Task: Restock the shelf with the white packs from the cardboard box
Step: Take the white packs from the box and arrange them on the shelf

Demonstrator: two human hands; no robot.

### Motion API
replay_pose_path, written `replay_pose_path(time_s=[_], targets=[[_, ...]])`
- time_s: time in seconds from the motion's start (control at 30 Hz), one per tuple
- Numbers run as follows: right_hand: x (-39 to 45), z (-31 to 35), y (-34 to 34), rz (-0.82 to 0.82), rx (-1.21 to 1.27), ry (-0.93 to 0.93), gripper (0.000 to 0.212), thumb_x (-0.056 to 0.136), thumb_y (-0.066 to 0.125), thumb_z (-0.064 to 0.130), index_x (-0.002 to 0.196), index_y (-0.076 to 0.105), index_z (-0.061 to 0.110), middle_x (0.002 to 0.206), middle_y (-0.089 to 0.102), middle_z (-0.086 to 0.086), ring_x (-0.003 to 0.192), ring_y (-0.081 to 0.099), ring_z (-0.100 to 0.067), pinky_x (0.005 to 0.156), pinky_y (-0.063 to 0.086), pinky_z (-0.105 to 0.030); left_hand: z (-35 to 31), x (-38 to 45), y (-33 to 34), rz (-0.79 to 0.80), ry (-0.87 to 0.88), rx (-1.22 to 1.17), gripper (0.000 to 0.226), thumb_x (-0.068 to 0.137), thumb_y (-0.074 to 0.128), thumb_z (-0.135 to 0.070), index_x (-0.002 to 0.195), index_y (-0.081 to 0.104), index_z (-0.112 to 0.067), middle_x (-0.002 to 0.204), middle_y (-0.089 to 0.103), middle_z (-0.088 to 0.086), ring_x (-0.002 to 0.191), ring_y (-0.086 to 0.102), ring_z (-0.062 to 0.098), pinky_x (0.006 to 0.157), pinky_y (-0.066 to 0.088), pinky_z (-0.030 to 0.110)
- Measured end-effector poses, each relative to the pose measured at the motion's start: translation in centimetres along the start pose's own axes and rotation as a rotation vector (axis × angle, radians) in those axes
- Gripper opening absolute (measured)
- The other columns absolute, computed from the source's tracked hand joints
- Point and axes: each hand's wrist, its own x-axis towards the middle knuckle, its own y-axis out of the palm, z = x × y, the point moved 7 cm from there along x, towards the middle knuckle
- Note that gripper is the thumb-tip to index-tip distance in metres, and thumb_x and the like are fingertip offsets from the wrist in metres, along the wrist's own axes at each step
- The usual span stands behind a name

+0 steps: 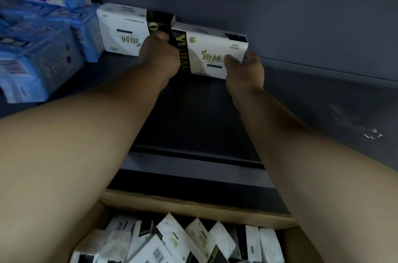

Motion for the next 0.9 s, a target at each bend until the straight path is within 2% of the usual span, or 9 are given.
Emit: replay_pose_path(time_s=[0.13, 0.33, 0.43, 0.5, 0.6, 0.7, 0.77, 0.83, 0.9], targets=[[0.3, 0.1, 0.5, 0.005, 0.009, 0.0, 0.03, 0.089, 0.062, 0.032, 0.116, 0.057, 0.021, 0.12, 0.059, -0.005, 0.092, 0.061, -0.016, 0.06, 0.046, -0.024, -0.1, 0.4, 0.0, -0.017, 0.0, -0.001, 0.021, 0.089, 0.056, -0.01, 0.104, 0.058, -0.024, 0.102, 0.065, 0.007, 0.094, 0.066, 0.028, 0.082, 0.059, 0.043], [0.8, 0.2, 0.8, 0.011, 0.03, -0.012, 0.028, 0.088, 0.064, 0.031, 0.113, 0.055, 0.021, 0.118, 0.061, -0.004, 0.093, 0.061, -0.015, 0.058, 0.047, -0.023, -0.1, 0.9, 0.3, -0.025, 0.007, -0.008, 0.008, 0.088, 0.057, -0.008, 0.09, 0.06, -0.016, 0.09, 0.063, 0.009, 0.092, 0.067, 0.029, 0.082, 0.059, 0.045], [1.1, 0.3, 0.9, 0.016, 0.047, -0.017, 0.025, 0.091, 0.064, 0.028, 0.112, 0.054, 0.017, 0.108, 0.062, 0.001, 0.08, 0.059, -0.005, 0.05, 0.044, -0.015, -0.9, 0.8, 0.5, -0.029, 0.066, 0.05, 0.022, 0.09, 0.052, -0.008, 0.109, 0.064, -0.005, 0.088, 0.053, 0.007, 0.085, 0.053, 0.023, 0.083, 0.051, 0.04], [1.3, 0.3, 1.0, 0.024, 0.045, -0.025, 0.031, 0.093, 0.063, 0.028, 0.119, 0.055, 0.013, 0.106, 0.064, 0.003, 0.076, 0.057, -0.001, 0.045, 0.04, -0.011, -1.1, 1.0, 0.5, -0.038, 0.078, 0.085, 0.026, 0.09, 0.051, -0.007, 0.112, 0.063, 0.001, 0.088, 0.052, 0.007, 0.084, 0.049, 0.023, 0.074, 0.047, 0.036], [1.4, 0.3, 1.2, 0.037, 0.045, -0.025, 0.039, 0.094, 0.062, 0.029, 0.128, 0.052, 0.011, 0.109, 0.063, 0.003, 0.075, 0.055, 0.0, 0.039, 0.037, -0.007, -0.6, 1.4, 0.6, -0.035, 0.025, 0.065, 0.009, 0.091, 0.05, -0.004, 0.089, 0.059, -0.005, 0.075, 0.049, 0.003, 0.084, 0.056, 0.026, 0.059, 0.045, 0.03], [1.5, 0.2, 1.4, 0.05, 0.034, -0.02, 0.047, 0.095, 0.062, 0.03, 0.135, 0.048, 0.01, 0.113, 0.061, 0.003, 0.076, 0.053, 0.0, 0.038, 0.036, -0.006, -0.9, 1.5, 0.7, -0.041, 0.055, 0.107, 0.03, 0.092, 0.048, -0.006, 0.118, 0.061, 0.001, 0.093, 0.05, 0.007, 0.088, 0.05, 0.023, 0.082, 0.049, 0.04], [1.5, 0.3, 1.6, 0.062, 0.02, -0.013, 0.052, 0.095, 0.062, 0.032, 0.139, 0.045, 0.011, 0.121, 0.061, -0.001, 0.079, 0.054, -0.003, 0.038, 0.036, -0.008, -1.0, 1.5, 0.7, -0.048, 0.072, 0.112, 0.033, 0.092, 0.048, -0.008, 0.122, 0.059, 0.001, 0.096, 0.05, 0.008, 0.088, 0.047, 0.022, 0.088, 0.049, 0.041], [1.5, 0.4, 1.9, 0.077, 0.012, -0.011, 0.056, 0.094, 0.062, 0.033, 0.141, 0.042, 0.011, 0.125, 0.06, -0.003, 0.088, 0.057, -0.008, 0.043, 0.037, -0.01, -1.0, 1.8, 1.0, -0.036, 0.077, 0.094, 0.017, 0.092, 0.048, -0.008, 0.1, 0.063, -0.011, 0.085, 0.051, 0.004, 0.088, 0.048, 0.022, 0.089, 0.049, 0.041], [1.5, 0.5, 2.1, 0.093, 0.01, -0.013, 0.057, 0.094, 0.063, 0.033, 0.141, 0.041, 0.01, 0.121, 0.059, 0.0, 0.095, 0.057, -0.012, 0.05, 0.037, -0.014, -0.9, 1.8, 1.1, -0.018, 0.061, 0.088, 0.024, 0.092, 0.049, -0.008, 0.073, 0.048, -0.023, 0.074, 0.046, -0.003, 0.088, 0.05, 0.022, 0.085, 0.05, 0.04]])
